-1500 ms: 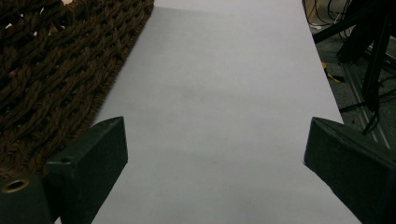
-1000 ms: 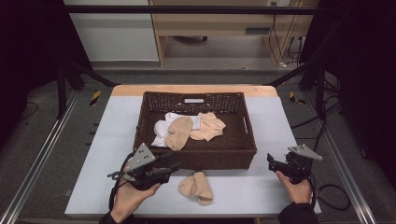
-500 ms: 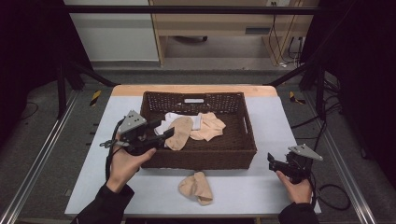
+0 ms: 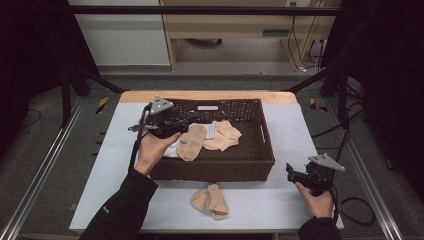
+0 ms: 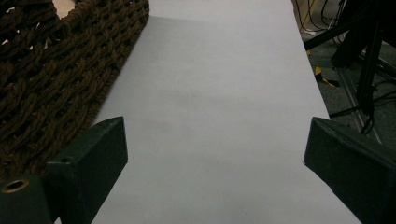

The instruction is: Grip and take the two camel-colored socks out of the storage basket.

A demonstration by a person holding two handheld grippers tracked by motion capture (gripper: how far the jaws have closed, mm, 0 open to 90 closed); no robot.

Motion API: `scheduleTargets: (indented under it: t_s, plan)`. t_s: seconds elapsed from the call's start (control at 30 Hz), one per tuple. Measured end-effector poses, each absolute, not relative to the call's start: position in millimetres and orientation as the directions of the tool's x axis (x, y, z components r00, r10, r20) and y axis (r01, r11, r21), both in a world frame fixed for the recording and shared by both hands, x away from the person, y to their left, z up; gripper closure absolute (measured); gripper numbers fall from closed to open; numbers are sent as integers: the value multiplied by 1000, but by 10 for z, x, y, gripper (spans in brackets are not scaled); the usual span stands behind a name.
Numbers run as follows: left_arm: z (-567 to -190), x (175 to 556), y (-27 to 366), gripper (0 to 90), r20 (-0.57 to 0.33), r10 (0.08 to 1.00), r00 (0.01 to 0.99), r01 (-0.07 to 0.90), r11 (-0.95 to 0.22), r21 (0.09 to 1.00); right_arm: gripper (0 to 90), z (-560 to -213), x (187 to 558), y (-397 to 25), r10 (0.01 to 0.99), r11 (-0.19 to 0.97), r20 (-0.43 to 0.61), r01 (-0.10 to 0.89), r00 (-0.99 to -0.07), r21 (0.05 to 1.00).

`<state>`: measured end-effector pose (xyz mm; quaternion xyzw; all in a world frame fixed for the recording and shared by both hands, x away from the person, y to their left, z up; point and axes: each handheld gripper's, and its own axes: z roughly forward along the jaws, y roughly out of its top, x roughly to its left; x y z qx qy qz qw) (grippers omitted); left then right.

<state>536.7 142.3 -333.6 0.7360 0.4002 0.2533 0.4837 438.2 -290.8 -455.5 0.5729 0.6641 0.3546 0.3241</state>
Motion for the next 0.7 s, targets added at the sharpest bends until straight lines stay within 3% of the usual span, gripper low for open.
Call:
scheduleTargets:
  t_s: [0.47, 0.7]
  plan:
    - [-3855, 5890, 1328, 426, 22, 861, 508, 452, -289, 844, 65, -4557, 4382, -2903, 990, 100, -33, 534, -135, 840]
    - [-4091, 5942, 1454, 501, -9, 893, 449, 551, -269, 790, 66, -4557, 4379, -2902, 990, 105, -36, 534, -138, 839]
